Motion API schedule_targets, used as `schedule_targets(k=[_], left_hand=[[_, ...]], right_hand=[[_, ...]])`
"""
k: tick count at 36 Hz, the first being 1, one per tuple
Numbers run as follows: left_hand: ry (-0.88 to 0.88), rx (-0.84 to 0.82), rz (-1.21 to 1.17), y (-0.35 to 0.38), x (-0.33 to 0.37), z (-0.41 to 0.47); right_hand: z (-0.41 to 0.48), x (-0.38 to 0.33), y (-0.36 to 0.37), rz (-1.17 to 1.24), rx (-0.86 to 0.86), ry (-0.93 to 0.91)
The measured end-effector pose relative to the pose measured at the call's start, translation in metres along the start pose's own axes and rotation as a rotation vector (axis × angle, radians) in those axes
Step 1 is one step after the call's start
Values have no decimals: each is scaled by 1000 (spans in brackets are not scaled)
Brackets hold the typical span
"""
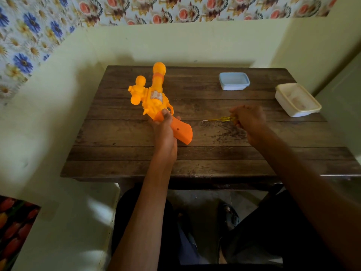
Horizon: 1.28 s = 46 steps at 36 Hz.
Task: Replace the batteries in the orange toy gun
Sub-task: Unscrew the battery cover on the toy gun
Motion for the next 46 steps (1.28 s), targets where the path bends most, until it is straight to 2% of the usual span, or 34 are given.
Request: schedule_targets(k=[5,10,16,18,34,38,46], left_hand=[[-9,-2,-16,1,-2,1],[-31,6,-16,3,-5,-1],[-33,27,-29,2,-4,-2],[-32,34,-23,2,-4,-3],[-47,39,-29,0,-3,-4],[-54,23,-36,1,-2,-6],[-19,17,-7,0,0,-6]], right_hand=[[6,16,-11,-94,19,-42],[0,8,-19,-323,36,-297],[-11,-3,-10,-647,-26,-568],[-11,-3,-7,-686,-63,-609],[-4,-7,10,-716,-104,-576],[-5,-12,18,-755,-70,-588],[5,-28,32,-446,-2,-405]])
Point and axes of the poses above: each hand's wrist, its own z-axis towards the middle knuckle, its own y-axis out of the palm, x = y × z, the point moved 9 cm from there along z, towards the middle knuckle, and after that the axes turned 1 degree about x, right-handed, at the moved point
